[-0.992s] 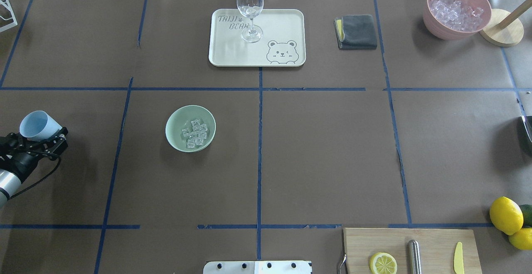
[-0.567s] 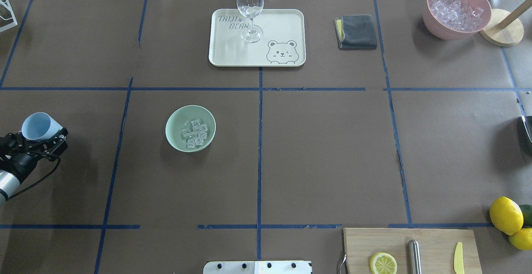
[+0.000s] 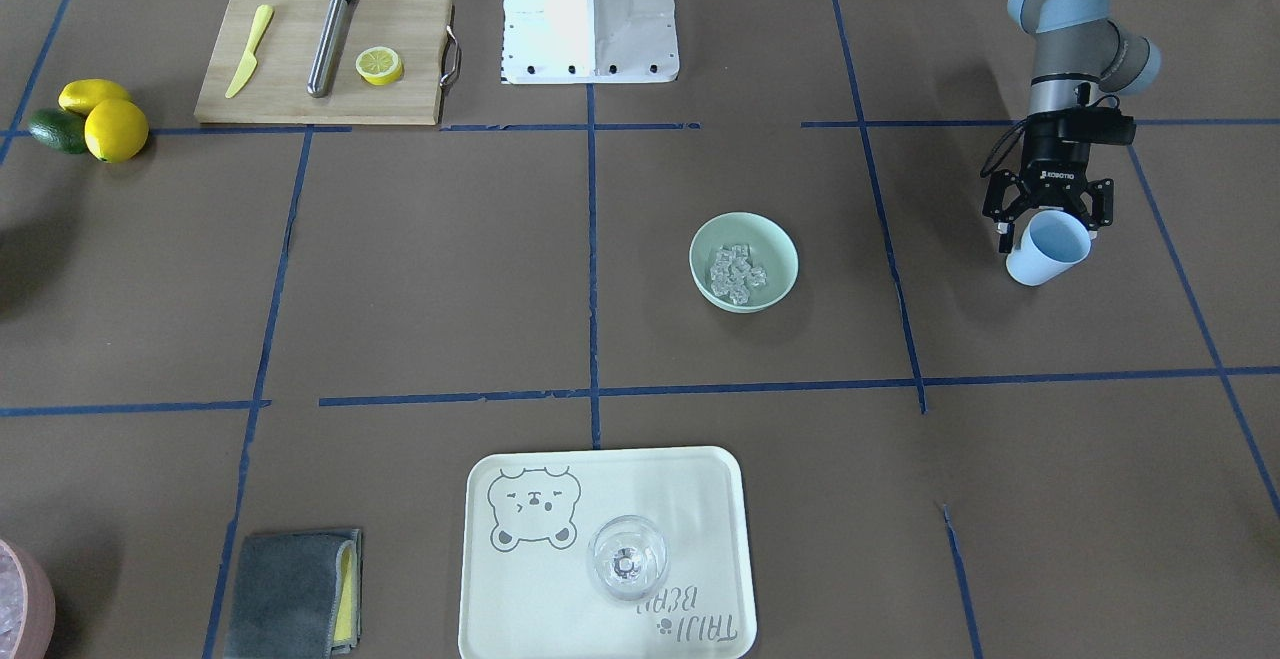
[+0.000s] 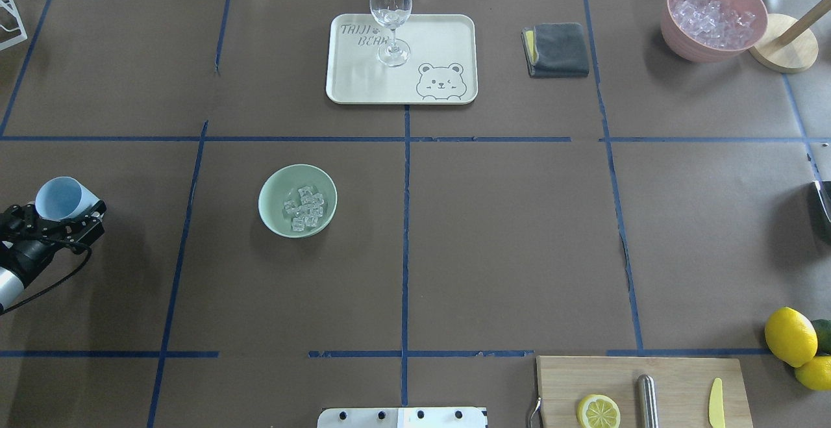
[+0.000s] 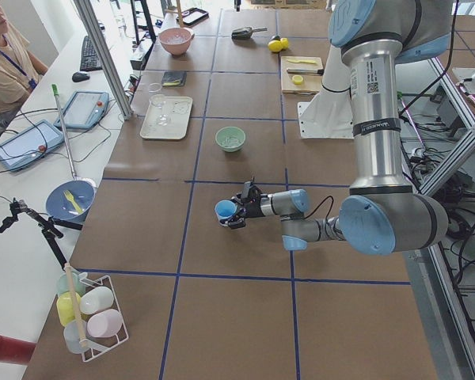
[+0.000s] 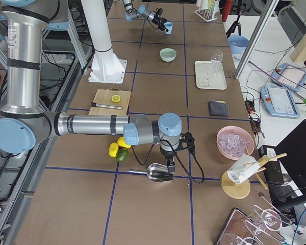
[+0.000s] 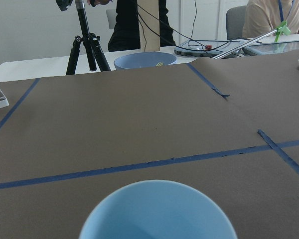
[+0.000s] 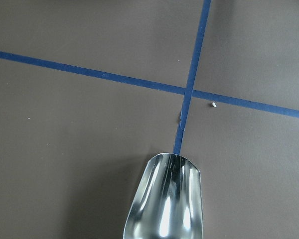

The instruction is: Pour ice into bowl

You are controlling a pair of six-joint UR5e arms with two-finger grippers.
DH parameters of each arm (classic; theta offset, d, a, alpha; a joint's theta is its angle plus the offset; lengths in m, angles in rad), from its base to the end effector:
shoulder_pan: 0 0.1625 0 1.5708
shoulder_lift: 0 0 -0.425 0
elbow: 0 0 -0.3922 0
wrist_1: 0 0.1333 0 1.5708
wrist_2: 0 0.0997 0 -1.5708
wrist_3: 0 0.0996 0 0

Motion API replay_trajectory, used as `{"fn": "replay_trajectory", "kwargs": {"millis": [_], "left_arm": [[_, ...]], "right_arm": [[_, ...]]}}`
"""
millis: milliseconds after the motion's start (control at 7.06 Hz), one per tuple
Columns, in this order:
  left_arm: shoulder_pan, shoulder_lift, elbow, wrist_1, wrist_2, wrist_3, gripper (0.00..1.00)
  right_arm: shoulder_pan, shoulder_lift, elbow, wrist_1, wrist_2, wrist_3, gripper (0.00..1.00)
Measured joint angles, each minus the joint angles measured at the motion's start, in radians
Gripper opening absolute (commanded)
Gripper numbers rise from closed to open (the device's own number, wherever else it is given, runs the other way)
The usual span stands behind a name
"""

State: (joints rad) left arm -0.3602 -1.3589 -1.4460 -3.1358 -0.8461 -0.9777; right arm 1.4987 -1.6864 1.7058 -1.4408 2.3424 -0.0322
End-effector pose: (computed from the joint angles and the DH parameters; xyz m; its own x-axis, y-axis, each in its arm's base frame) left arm 0.2896 -0.3221 0.6387 0.7347 0.1705 -0.6566 0.5277 0.4647 0.7111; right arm 0.0311 -0.4557 0.6328 0.7048 -0.1868 0.6844 0.0940 0.9808 0.1710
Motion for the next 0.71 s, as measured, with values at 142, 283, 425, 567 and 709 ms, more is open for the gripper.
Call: {"fn": "replay_trajectory", "kwargs": {"millis": [142, 283, 425, 567, 709], "left_arm": [[-0.005, 0.009, -0.017, -0.002, -0.013, 0.013, 1.00], [-0.016, 0.017, -0.031, -0.003, -0.023, 0.028, 1.00], [-0.036, 0.021, -0.039, -0.004, -0.035, 0.050, 1.00], [-0.068, 0.022, -0.048, -0.004, -0.062, 0.081, 1.00], [-0.113, 0.022, -0.066, -0.004, -0.104, 0.126, 1.00]], "right_arm": [[0.000, 0.000, 0.000, 0.000, 0.000, 0.000, 1.00], [0.000, 0.000, 0.002, 0.000, 0.000, 0.001, 1.00], [0.000, 0.000, 0.005, -0.001, 0.000, 0.002, 1.00], [0.000, 0.001, 0.007, -0.001, 0.000, 0.003, 1.00], [0.000, 0.001, 0.008, -0.001, 0.000, 0.003, 1.00]]}}
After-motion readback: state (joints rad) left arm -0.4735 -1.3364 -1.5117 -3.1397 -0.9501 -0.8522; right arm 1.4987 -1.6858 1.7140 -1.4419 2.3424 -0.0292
